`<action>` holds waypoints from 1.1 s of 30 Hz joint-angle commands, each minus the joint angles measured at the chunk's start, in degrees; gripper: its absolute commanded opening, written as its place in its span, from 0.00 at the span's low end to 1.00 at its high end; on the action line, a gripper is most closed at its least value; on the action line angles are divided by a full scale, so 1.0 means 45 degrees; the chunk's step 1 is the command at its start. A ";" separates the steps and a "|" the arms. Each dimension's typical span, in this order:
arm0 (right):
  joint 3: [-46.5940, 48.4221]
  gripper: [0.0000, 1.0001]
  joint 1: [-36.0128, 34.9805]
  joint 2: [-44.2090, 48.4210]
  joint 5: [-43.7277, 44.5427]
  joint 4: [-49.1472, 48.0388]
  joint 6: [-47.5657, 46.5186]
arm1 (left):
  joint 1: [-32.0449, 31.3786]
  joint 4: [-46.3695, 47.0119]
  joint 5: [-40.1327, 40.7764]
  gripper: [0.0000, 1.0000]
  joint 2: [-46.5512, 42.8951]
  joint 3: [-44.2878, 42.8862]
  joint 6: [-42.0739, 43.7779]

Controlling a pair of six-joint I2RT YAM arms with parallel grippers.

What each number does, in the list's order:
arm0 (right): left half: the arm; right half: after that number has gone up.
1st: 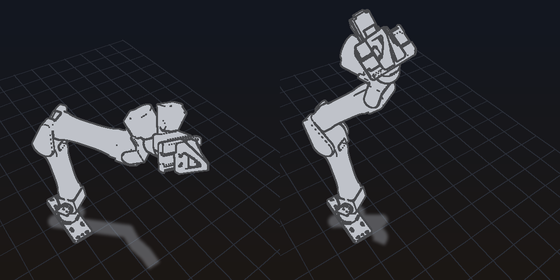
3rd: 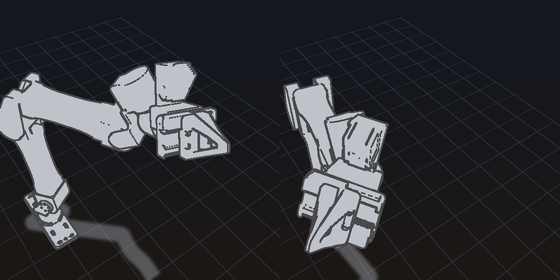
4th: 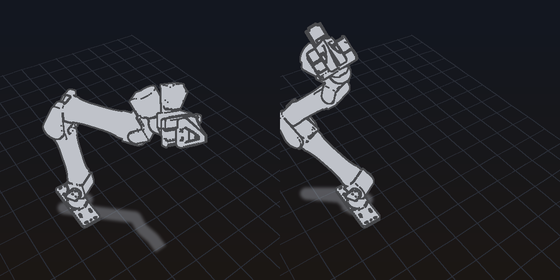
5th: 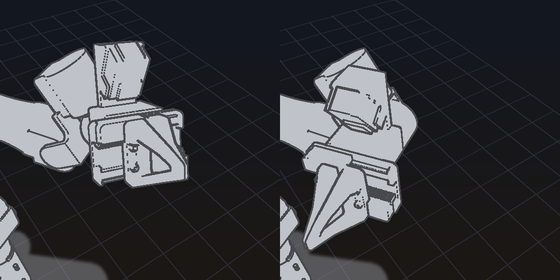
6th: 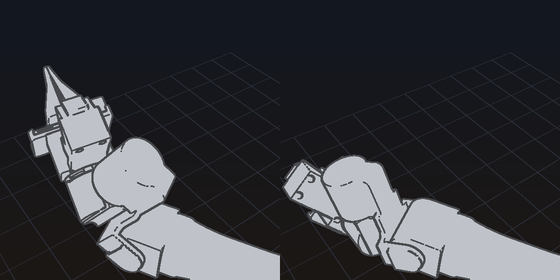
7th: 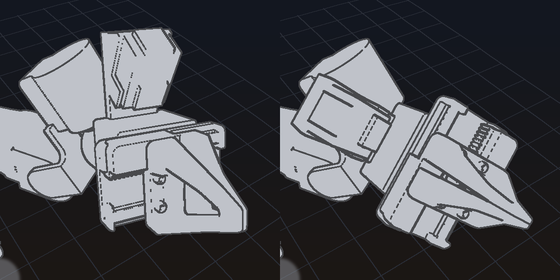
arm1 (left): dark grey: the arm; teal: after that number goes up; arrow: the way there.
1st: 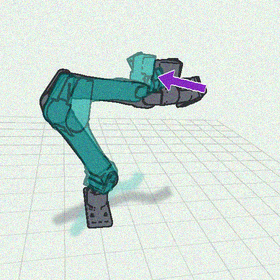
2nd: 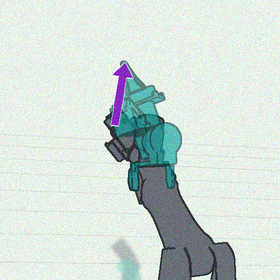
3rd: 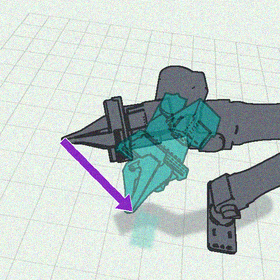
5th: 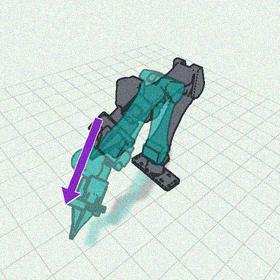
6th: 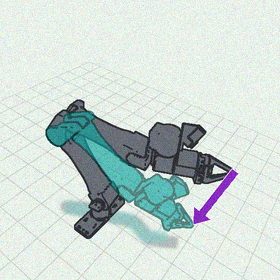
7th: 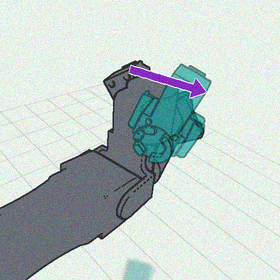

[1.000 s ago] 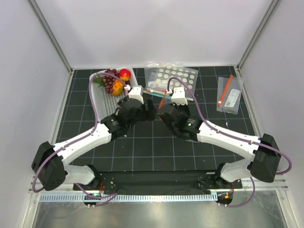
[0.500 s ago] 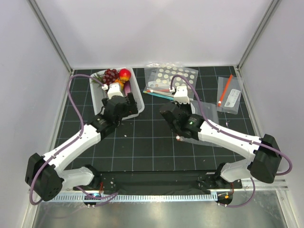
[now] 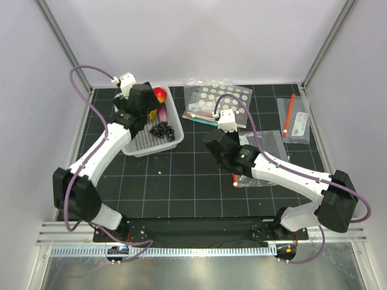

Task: Place the food in the zip-top bag and seal the zipper
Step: Pick up the zipper food storage bag at the center of the board.

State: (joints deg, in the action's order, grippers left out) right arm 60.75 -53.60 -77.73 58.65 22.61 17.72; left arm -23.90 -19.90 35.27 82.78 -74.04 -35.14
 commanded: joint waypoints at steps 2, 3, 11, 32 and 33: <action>-0.0180 0.27 0.0232 -0.0537 -0.1001 -0.0708 0.0144 | 0.1325 -0.0832 -0.0277 1.00 0.1987 -0.1299 -0.0024; -0.0161 0.29 0.0348 -0.0654 -0.1157 -0.0670 0.0184 | 0.1752 -0.0851 -0.0414 1.00 0.2323 -0.1455 0.0072; -0.0239 0.79 0.0837 -0.1338 -0.2446 -0.0767 0.0496 | 0.2167 -0.0697 -0.0746 1.00 0.3617 -0.2280 0.0504; 0.0326 0.59 0.1482 -0.5497 0.0029 0.2336 0.3092 | 0.0116 0.1727 -0.2563 1.00 -0.3338 0.4384 -0.0787; 0.0482 0.59 0.1482 -0.5654 0.0322 0.2957 0.3385 | 0.0097 0.1708 -0.2563 1.00 -0.3299 0.4344 -0.0747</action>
State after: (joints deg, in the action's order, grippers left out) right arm 59.90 -46.76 -101.62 53.93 30.85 27.51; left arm -23.40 -16.10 24.80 68.60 -54.04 -39.79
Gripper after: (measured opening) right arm 0.596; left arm 0.996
